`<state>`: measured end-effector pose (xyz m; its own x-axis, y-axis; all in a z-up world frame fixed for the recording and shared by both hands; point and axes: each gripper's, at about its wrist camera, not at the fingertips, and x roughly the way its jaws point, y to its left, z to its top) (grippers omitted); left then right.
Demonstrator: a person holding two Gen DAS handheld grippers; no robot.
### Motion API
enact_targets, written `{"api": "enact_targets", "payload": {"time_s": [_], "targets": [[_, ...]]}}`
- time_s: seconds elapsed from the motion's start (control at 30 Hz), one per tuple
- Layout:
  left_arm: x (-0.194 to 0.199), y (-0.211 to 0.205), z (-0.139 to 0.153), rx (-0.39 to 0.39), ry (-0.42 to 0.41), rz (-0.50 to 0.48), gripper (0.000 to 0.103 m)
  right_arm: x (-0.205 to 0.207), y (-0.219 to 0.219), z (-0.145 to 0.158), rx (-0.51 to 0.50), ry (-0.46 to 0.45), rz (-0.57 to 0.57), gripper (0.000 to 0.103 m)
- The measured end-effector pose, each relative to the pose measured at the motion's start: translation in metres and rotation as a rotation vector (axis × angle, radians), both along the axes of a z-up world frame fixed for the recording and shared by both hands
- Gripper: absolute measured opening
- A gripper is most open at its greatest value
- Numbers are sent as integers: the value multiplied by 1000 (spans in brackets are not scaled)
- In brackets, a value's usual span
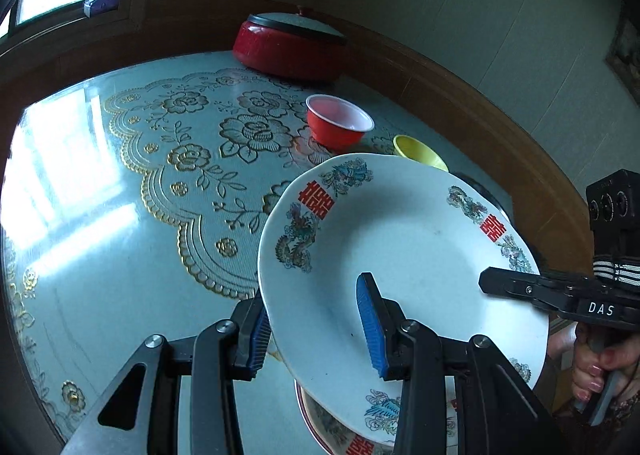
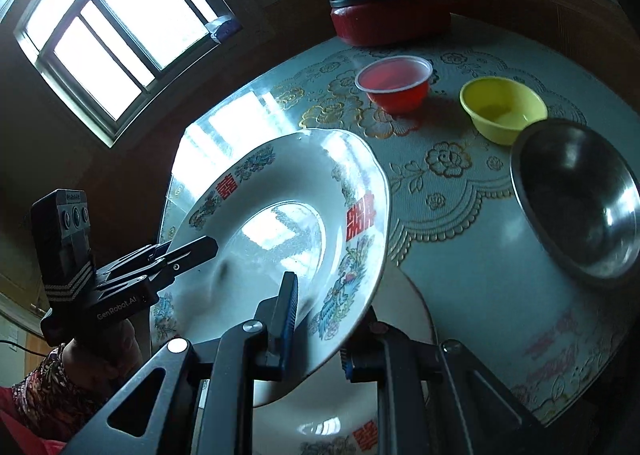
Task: Organize plates and bowls
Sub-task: 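Lower the plate onto the plate stack and open the right gripper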
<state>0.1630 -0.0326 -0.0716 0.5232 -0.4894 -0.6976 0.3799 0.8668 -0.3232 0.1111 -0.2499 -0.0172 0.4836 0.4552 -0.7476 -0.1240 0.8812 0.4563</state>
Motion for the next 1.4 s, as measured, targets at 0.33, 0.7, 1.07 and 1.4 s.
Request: {"api": "enact_targets", "payload": {"time_s": [0.33,0.7,1.07,1.4], "targets": [[-24,-15,-31,88,58,-38,39,-34,-8,-38,35,80,-59,17],[-29,-23,-39,158,54,-35,40,-45,-16,-55,85,131,-99,20],[-41,-25,-43,183,68,-26,49,-69,-34,-45,86,150,-160,26],[-49,-23,-43,175,88,-12,57,-79,-46,-25,48,77,-211,26]]}}
